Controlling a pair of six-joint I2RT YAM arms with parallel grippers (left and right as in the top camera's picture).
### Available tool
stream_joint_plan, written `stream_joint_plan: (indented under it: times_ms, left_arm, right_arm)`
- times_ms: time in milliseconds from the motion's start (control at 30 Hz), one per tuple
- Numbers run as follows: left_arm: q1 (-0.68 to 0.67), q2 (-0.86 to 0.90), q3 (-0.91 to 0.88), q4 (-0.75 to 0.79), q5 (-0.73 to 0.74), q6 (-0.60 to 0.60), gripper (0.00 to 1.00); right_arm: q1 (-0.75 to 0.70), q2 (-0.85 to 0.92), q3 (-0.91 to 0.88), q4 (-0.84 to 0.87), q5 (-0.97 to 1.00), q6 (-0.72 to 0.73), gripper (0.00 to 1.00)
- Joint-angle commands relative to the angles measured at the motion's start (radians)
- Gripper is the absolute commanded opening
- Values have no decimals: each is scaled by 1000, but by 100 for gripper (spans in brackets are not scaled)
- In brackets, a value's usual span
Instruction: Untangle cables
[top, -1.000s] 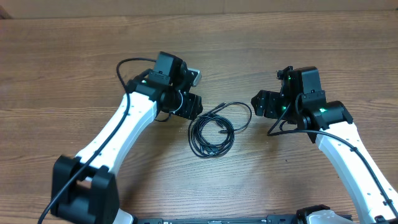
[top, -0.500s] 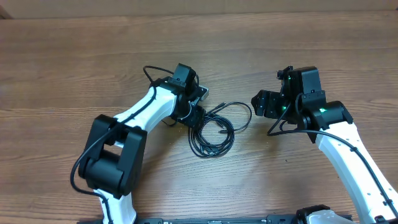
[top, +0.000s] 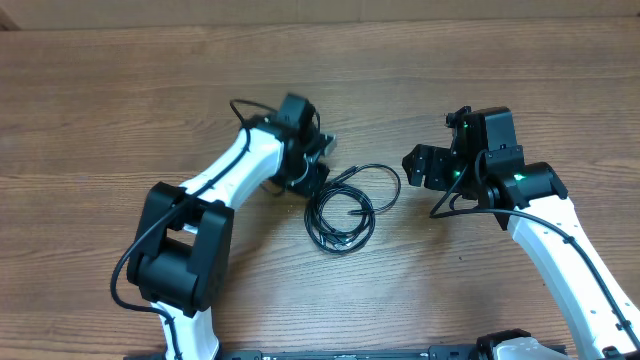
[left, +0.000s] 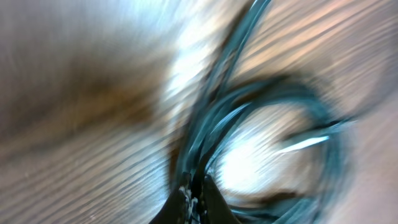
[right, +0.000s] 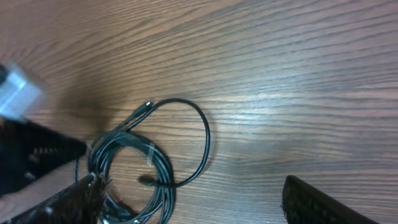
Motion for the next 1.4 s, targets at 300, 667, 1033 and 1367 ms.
stream_joint_plan:
  times_ms: [300,667,1033,1367]
  left_arm:
    - [96,-200,348,4,459,-33,4]
    - [253,-401,372,365,386,-369,4]
    - [236,-464,372,492,461,-522,4]
    - [110,-464,372,683,525,-522,4]
  right_arm:
    - [-1,2,13,13,-185,-82,97]
    - [-1,87,12,2,-192,-83,98]
    - [13,91,12,63,-274,-83,100]
    - [98,97,12,211,-290,-81,100]
